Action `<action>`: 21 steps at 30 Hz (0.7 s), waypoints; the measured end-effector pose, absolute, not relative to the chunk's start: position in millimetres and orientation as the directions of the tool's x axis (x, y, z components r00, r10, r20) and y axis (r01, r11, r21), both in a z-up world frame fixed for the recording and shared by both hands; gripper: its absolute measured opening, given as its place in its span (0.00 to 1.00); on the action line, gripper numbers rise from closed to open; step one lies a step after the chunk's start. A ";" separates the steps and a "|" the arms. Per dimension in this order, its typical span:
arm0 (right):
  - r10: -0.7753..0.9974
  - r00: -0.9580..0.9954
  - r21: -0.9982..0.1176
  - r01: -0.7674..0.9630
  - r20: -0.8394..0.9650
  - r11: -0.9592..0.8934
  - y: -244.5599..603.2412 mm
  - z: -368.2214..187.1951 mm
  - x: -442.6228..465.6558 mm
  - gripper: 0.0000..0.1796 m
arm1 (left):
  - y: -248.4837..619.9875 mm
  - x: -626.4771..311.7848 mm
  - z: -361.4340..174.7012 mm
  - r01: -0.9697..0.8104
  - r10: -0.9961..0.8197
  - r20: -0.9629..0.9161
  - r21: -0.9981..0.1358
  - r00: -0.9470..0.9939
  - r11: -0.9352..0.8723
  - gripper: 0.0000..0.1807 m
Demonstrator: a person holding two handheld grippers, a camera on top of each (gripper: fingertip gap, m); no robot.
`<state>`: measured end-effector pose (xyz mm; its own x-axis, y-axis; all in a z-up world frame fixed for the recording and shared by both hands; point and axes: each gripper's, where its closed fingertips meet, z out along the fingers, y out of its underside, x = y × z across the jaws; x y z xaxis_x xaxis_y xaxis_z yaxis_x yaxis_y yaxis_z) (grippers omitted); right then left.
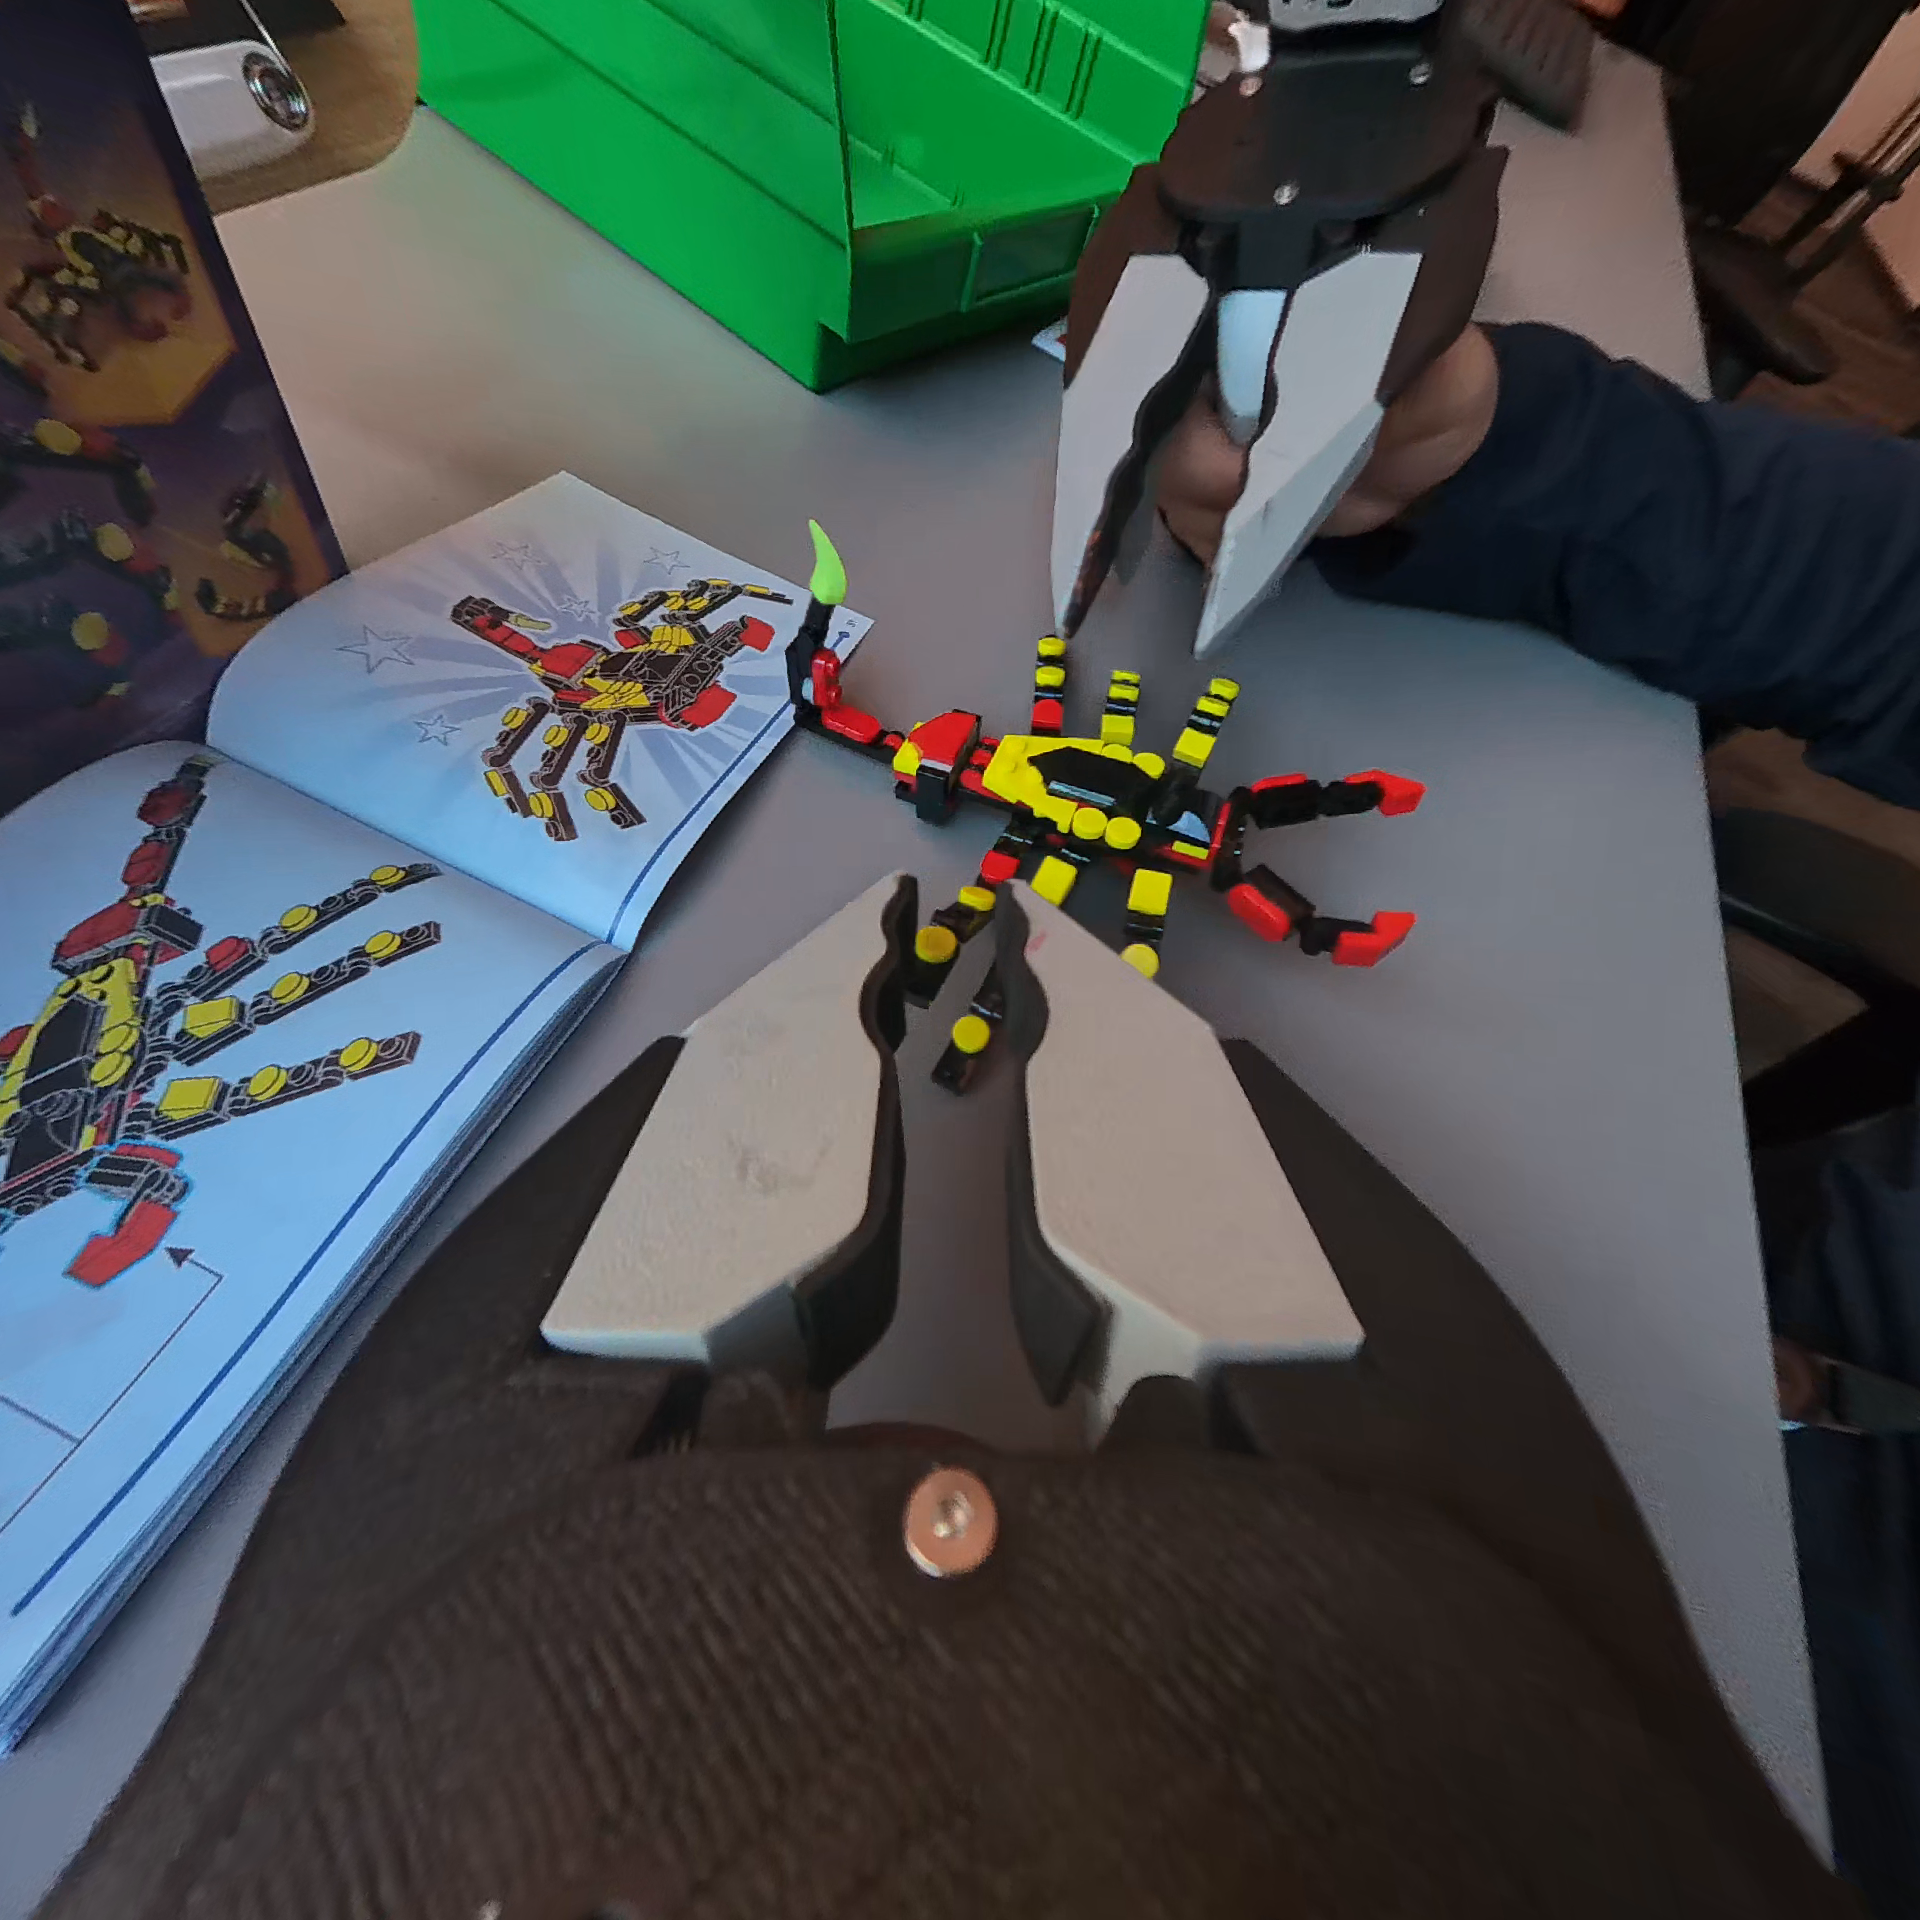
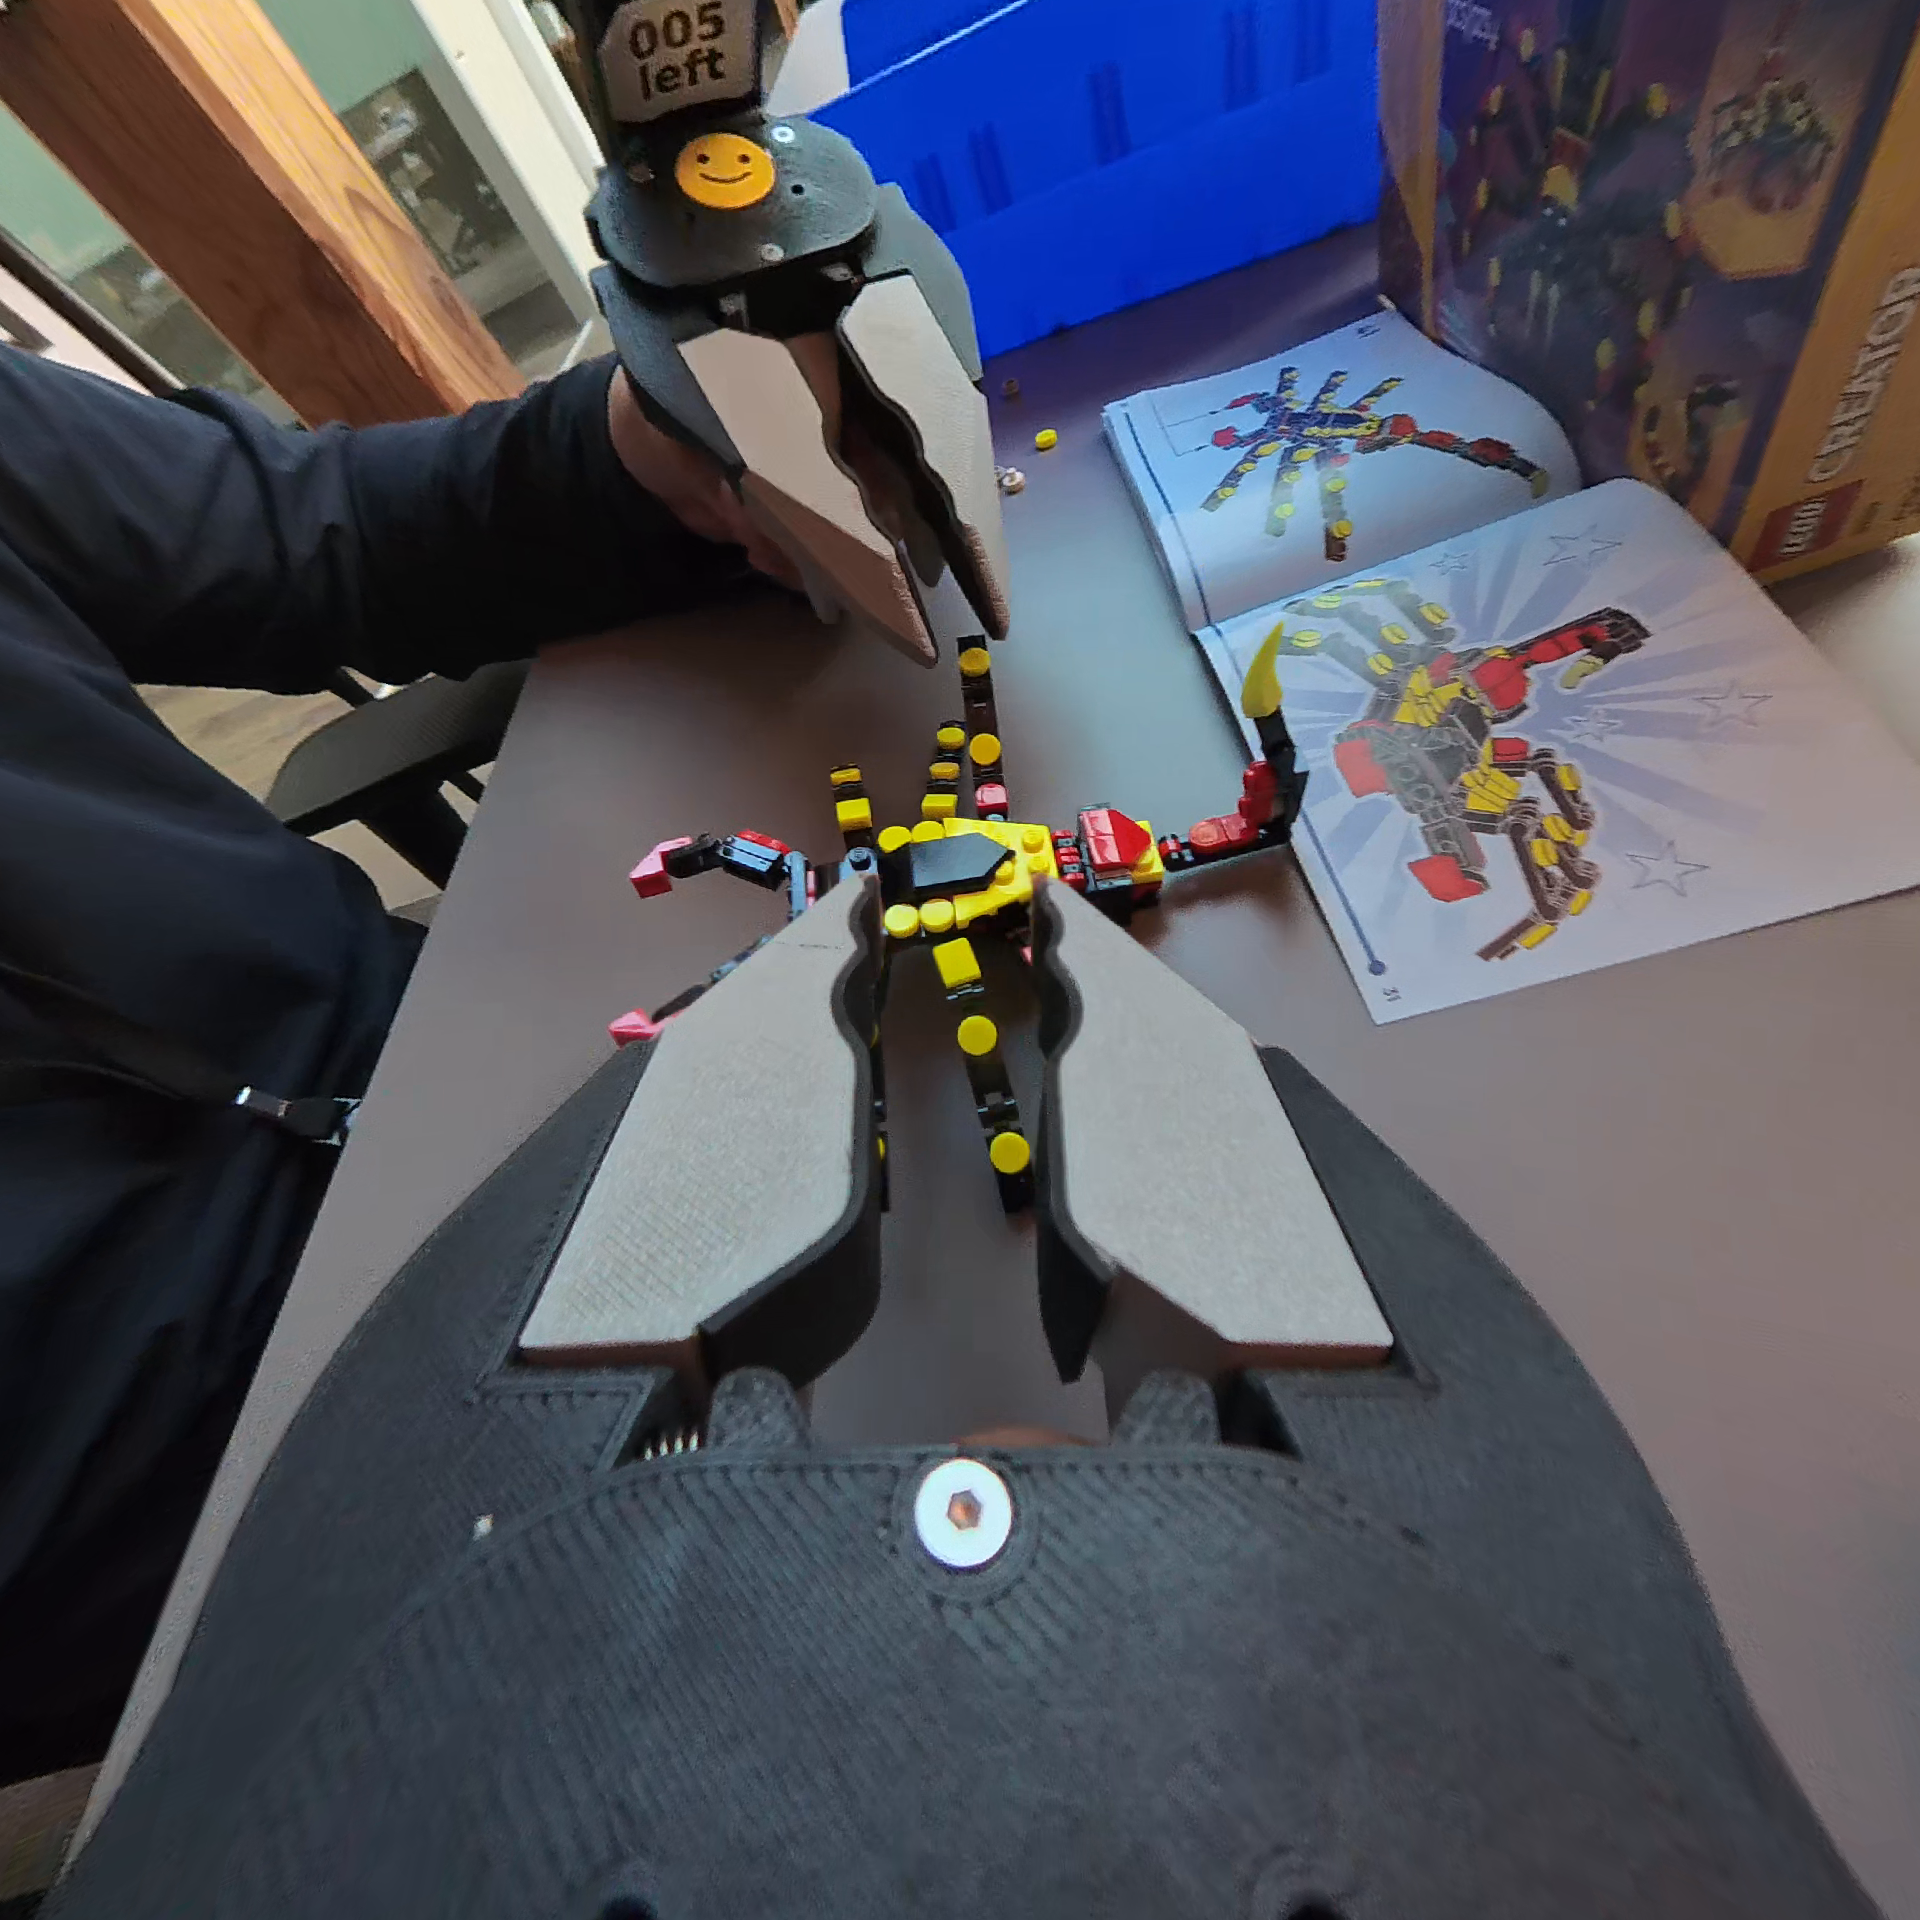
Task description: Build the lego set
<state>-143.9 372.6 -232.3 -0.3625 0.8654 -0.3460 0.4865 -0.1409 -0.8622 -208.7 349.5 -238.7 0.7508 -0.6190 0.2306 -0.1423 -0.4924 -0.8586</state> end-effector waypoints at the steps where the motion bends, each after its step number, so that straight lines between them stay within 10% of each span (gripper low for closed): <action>1: 0.873 -0.356 -0.864 0.485 -0.334 -0.133 374.6 -233.0 -143.7 0.13 | 349.0 -208.1 -238.8 -0.157 -0.625 0.214 -0.861 0.751 -0.483 0.06; 21: 0.856 -0.491 -0.813 0.558 -0.162 0.167 344.7 -260.0 -130.2 0.05 | 309.2 -170.1 -268.8 -0.555 -0.835 -0.051 -0.769 0.548 -0.317 0.03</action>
